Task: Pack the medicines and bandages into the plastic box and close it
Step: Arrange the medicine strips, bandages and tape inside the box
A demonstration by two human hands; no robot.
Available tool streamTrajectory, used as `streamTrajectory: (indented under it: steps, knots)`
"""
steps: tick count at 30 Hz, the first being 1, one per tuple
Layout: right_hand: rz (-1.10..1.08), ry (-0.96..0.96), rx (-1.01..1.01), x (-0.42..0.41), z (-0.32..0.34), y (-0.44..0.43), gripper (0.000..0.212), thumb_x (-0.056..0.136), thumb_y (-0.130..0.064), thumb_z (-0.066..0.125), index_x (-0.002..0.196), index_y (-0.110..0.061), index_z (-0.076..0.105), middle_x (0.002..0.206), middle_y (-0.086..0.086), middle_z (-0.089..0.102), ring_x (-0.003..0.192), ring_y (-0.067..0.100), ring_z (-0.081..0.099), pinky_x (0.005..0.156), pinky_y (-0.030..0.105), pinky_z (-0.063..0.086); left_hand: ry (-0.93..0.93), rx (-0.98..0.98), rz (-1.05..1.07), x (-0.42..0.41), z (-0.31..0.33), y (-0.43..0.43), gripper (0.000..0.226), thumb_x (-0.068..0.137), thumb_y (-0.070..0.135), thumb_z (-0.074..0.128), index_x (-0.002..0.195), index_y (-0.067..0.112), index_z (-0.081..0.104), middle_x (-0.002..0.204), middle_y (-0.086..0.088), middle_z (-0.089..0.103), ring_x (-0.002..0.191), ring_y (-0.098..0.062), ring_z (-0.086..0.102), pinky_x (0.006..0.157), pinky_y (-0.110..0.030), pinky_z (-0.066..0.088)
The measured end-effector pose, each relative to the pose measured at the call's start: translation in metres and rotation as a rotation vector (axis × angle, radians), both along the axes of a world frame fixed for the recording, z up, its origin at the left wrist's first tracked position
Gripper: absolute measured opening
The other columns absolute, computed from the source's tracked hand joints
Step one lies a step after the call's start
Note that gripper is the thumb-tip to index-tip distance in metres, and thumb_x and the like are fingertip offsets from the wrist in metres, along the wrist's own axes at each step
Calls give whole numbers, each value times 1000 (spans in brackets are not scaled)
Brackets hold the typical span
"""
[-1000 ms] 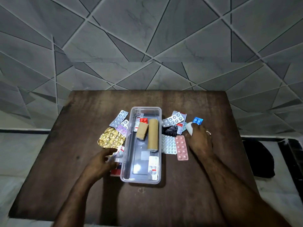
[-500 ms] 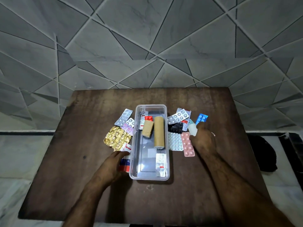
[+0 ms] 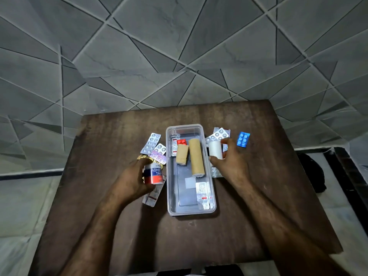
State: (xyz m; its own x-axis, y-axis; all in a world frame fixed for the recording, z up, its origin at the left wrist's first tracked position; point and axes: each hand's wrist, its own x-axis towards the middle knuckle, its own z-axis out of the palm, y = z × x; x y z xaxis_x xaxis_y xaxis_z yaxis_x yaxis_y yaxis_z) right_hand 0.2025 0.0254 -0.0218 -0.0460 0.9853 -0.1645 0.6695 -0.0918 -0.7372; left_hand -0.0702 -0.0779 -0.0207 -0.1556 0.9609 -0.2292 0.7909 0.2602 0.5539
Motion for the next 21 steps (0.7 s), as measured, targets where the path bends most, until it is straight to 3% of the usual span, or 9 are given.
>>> streamTrajectory:
  steps: [3,7,11,15,21]
  knots:
    - [134,-48,-7,-20,10,-20,66,76,-31,69,135,-31,40,116,5,68,98,28,65,83,36,52,-75,40,-29,9,10,9,73,63,23,83,128,21,50,117,1,58,86,-12,65,74,-26,55]
    - [308,-266,-95,-37,12,-45,63,78,-38,64,136,-34,40,118,9,67,103,30,63,81,33,49,-52,34,-176,38,1,10,86,66,27,81,141,19,41,129,-5,53,105,-21,61,89,-32,52]
    - [374,-462,-158,-51,3,-63,60,76,-36,64,128,-22,39,108,14,66,98,33,62,67,32,36,119,-24,-365,65,-10,5,77,71,28,73,139,14,43,133,-7,50,121,-27,50,101,-31,41]
    - [404,-624,-100,-56,-6,-76,54,80,-19,57,132,-13,39,109,15,65,100,33,63,73,35,47,368,-72,-438,79,-23,-3,62,75,40,64,133,23,48,135,-1,52,132,-25,38,109,-37,25]
    - [471,-727,-63,-66,-14,-80,47,86,-16,54,131,-8,42,115,14,65,106,31,63,81,38,51,437,-143,-457,84,-33,-3,69,74,61,61,130,23,48,138,-1,51,141,-23,28,115,-51,9]
